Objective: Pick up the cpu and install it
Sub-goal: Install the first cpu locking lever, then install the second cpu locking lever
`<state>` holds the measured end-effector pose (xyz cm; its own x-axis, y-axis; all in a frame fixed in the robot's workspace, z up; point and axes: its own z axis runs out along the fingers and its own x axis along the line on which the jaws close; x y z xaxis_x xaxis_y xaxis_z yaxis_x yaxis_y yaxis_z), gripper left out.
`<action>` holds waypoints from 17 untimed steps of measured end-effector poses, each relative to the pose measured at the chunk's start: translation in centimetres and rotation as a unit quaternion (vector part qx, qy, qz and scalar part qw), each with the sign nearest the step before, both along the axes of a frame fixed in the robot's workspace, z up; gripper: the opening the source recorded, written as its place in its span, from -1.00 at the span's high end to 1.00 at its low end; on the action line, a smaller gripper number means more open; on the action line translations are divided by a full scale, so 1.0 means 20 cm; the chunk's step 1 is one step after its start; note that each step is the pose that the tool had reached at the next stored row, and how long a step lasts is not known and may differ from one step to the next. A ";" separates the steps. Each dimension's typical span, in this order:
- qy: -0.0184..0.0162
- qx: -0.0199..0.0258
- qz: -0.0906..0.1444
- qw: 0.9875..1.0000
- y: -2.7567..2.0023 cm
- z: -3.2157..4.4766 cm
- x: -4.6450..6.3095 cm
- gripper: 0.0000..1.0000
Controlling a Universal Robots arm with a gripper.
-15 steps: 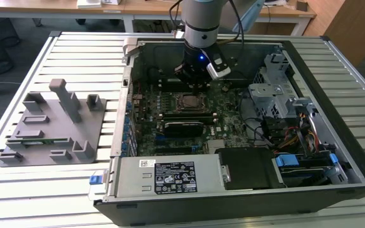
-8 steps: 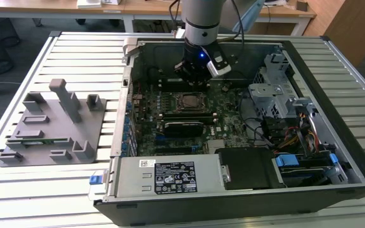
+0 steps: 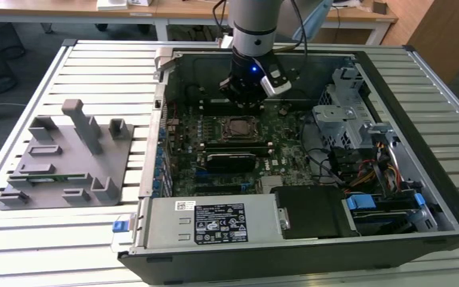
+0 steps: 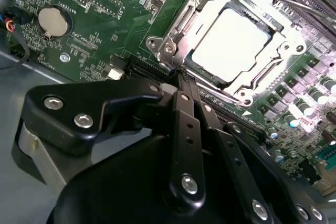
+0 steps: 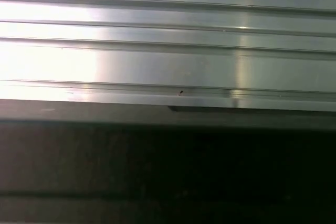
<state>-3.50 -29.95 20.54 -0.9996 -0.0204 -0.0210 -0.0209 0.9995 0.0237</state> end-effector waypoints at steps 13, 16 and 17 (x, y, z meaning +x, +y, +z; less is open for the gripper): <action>0.000 0.000 0.000 1.000 -0.018 0.000 0.00 0.79; 0.000 0.000 0.000 1.000 -0.023 0.000 0.00 0.79; 0.000 0.000 0.000 1.000 -0.025 0.000 0.00 0.79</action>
